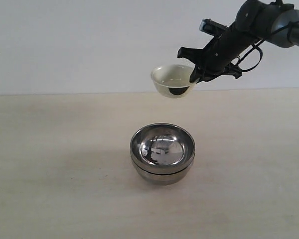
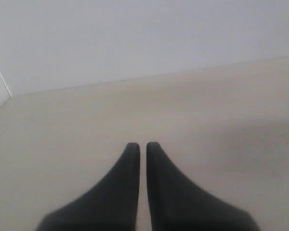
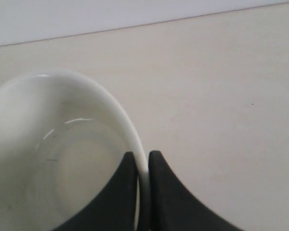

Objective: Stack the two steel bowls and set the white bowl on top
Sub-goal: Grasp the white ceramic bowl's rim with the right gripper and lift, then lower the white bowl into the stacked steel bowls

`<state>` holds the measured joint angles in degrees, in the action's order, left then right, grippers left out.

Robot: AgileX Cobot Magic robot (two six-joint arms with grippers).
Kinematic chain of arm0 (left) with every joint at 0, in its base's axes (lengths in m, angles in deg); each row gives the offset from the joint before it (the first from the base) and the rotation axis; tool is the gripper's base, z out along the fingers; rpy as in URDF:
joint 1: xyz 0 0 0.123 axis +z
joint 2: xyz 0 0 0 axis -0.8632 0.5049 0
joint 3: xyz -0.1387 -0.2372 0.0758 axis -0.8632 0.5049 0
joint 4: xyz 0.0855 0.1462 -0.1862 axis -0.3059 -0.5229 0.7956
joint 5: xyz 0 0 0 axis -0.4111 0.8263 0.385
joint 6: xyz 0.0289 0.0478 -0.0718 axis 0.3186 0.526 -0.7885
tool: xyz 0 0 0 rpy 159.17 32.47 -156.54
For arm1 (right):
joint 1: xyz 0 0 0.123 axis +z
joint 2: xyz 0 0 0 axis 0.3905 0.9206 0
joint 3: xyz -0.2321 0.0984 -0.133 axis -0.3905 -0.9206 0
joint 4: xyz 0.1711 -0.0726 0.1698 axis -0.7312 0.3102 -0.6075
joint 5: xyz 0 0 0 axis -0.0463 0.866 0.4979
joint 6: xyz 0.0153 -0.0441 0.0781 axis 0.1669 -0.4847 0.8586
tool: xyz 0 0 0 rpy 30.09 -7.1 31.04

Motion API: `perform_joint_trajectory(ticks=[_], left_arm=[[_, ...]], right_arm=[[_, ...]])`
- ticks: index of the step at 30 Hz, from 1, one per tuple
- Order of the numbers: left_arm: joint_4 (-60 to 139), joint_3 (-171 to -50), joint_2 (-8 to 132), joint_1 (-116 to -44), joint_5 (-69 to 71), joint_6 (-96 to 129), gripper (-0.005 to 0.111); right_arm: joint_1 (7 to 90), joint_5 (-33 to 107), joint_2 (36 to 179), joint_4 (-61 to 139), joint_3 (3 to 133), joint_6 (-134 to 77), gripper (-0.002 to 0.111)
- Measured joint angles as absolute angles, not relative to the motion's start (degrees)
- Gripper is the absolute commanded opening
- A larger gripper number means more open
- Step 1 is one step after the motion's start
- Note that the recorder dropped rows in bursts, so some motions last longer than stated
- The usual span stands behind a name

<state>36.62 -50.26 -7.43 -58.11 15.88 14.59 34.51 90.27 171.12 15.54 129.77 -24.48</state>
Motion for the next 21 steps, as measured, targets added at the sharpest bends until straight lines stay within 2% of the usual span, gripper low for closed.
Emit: perform_joint_trajectory(ticks=[8,21], left_arm=[[36.62,-50.26,-7.43,-58.11,15.88,14.59,0.004],[36.62,-50.26,-7.43,-58.11,15.88,14.59,0.004]], right_arm=[[34.5,95.24,164.86,15.56,127.44,-24.69,0.0],[34.5,89.02,148.41,10.23,102.55,-31.9,0.0]])
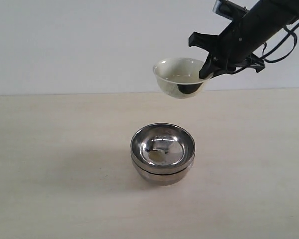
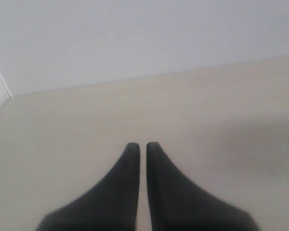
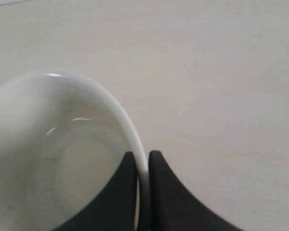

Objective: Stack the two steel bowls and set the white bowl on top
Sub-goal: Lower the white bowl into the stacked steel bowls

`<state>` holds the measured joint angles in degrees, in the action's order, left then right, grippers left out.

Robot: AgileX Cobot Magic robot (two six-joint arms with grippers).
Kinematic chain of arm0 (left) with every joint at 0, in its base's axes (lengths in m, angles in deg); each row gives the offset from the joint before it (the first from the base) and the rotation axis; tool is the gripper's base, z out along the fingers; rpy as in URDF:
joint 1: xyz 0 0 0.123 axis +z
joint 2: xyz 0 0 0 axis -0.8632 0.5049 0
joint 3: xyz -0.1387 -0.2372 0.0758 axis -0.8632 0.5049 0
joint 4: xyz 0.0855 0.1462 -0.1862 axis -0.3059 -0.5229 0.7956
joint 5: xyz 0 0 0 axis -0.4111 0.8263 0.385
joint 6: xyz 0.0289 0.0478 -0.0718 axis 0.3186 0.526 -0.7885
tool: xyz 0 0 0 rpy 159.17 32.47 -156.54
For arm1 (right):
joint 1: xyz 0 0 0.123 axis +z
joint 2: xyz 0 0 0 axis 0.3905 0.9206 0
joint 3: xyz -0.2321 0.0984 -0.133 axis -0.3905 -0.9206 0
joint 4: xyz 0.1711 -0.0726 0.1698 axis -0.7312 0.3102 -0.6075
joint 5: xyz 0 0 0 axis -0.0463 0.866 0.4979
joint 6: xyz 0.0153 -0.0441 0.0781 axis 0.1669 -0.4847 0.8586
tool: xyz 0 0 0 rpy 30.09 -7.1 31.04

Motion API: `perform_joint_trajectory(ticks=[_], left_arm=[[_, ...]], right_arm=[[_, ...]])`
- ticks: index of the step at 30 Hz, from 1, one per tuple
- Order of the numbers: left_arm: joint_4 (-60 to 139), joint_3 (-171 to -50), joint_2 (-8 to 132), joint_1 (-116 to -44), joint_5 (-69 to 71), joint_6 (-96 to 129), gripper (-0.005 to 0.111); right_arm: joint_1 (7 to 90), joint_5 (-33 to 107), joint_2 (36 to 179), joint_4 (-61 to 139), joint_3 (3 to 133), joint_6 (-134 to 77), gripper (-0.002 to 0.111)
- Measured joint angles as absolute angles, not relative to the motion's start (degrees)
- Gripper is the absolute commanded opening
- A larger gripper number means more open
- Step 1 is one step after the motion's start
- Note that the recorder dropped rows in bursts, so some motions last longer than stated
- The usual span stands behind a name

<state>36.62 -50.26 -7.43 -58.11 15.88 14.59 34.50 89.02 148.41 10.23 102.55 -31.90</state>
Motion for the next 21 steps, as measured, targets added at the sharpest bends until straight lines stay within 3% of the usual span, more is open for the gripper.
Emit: perform_joint_trajectory(ticks=[10,21], left_arm=[[36.62,-50.26,-7.43,-58.11,15.88,14.59,0.004],[36.62,-50.26,-7.43,-58.11,15.88,14.59,0.004]], right_arm=[[36.41,80.68,144.4,-0.62,84.57,-43.36,0.0],[40.84,77.87,144.4,-2.57,80.93,-44.88,0.0]])
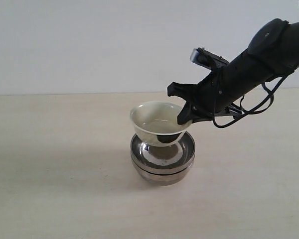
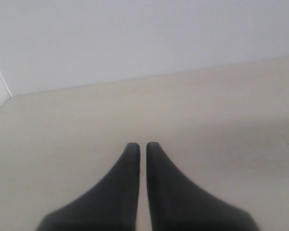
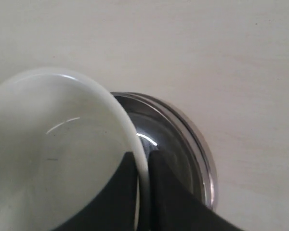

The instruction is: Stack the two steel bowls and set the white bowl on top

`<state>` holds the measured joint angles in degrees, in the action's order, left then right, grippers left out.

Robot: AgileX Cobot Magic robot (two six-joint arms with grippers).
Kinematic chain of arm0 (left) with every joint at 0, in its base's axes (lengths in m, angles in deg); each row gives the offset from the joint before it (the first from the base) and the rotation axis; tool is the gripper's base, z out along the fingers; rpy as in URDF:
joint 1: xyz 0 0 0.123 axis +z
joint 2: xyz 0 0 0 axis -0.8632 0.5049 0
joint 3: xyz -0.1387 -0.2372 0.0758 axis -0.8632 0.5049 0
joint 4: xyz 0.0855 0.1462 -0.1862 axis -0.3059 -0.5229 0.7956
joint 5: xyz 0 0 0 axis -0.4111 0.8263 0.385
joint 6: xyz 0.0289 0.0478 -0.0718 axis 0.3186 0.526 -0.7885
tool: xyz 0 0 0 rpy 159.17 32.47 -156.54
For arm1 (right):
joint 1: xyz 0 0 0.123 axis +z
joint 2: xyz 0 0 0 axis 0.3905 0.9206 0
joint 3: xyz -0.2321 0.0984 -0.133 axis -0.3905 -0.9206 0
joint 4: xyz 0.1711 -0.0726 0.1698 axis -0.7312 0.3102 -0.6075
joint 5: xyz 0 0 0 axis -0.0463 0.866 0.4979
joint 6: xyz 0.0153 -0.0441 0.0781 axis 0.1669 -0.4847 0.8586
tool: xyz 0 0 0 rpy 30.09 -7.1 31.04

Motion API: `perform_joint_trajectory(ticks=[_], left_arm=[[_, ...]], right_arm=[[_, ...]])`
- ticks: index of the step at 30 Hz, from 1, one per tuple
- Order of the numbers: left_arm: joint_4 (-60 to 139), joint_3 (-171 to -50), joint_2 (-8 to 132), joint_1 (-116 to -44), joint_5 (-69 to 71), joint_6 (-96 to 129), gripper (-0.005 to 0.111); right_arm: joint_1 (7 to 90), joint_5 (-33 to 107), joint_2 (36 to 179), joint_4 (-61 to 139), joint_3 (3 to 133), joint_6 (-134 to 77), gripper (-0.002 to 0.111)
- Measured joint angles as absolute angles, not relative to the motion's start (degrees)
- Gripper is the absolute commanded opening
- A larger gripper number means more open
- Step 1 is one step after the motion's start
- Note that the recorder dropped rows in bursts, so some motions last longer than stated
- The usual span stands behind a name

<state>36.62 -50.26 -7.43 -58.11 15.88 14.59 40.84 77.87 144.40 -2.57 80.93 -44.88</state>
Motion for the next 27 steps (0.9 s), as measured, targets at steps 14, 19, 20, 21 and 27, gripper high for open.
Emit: perform_joint_trajectory(ticks=[14,19,20,21,27], left_arm=[[36.62,-50.26,-7.43,-58.11,15.88,14.59,0.004],[36.62,-50.26,-7.43,-58.11,15.88,14.59,0.004],[36.62,-50.26,-7.43,-58.11,15.88,14.59,0.004],[36.62,-50.26,-7.43,-58.11,15.88,14.59,0.004],[36.62,-50.26,-7.43,-58.11,15.88,14.59,0.004]], right_arm=[[41.87,73.69,144.24,-3.14,76.56,-46.4,0.0],[41.87,73.69,143.78,-3.14,76.33,-47.04,0.0],[41.87,73.69,143.56,-3.25,76.33,-47.15,0.0],[41.87,73.69,143.55,-3.25,76.33,-47.17,0.0],[41.87,73.8,143.19,-3.36,76.14,-46.48,0.0]])
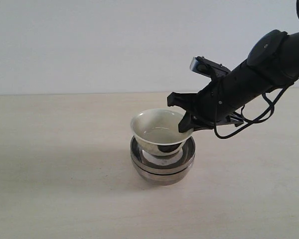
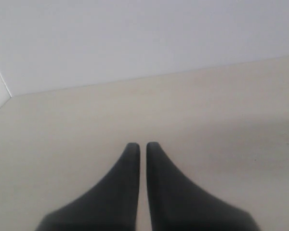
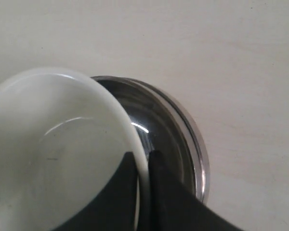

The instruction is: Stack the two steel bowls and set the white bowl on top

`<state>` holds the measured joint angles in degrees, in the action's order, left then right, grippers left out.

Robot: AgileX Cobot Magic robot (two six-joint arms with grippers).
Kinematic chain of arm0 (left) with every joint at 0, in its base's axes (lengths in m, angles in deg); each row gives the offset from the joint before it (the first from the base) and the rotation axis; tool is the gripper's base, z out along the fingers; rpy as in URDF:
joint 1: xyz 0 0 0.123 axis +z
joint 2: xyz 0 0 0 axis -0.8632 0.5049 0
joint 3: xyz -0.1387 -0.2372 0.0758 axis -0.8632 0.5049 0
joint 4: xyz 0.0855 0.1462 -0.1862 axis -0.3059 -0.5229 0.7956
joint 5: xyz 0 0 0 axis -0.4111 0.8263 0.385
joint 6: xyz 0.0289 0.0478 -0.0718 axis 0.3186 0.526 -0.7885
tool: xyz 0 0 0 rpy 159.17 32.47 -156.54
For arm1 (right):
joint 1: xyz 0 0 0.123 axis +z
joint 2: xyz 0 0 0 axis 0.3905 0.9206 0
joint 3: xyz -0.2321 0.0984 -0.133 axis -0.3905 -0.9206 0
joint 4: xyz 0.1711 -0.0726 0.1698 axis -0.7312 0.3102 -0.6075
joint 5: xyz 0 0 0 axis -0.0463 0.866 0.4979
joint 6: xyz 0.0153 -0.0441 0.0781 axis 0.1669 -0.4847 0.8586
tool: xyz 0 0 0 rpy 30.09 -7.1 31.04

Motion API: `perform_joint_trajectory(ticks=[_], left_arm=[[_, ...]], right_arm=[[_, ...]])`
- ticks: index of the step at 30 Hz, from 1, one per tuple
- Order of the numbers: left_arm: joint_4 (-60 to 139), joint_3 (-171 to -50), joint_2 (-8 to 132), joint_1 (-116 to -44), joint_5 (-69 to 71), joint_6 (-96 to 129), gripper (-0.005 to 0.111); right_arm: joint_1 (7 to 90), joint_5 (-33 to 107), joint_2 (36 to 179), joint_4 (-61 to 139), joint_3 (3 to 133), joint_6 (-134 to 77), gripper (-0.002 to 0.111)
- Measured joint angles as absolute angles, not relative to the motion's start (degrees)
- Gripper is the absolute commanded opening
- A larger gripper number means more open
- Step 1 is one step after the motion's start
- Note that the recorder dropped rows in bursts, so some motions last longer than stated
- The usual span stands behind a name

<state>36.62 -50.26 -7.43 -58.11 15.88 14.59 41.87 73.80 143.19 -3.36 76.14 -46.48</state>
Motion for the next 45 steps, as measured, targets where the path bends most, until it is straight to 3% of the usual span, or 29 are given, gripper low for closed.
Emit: perform_joint_trajectory(ticks=[45], left_arm=[[36.62,-50.26,-7.43,-58.11,15.88,14.59,0.004]], right_arm=[[41.87,70.25,142.93,-5.79,72.81,-48.0,0.0]])
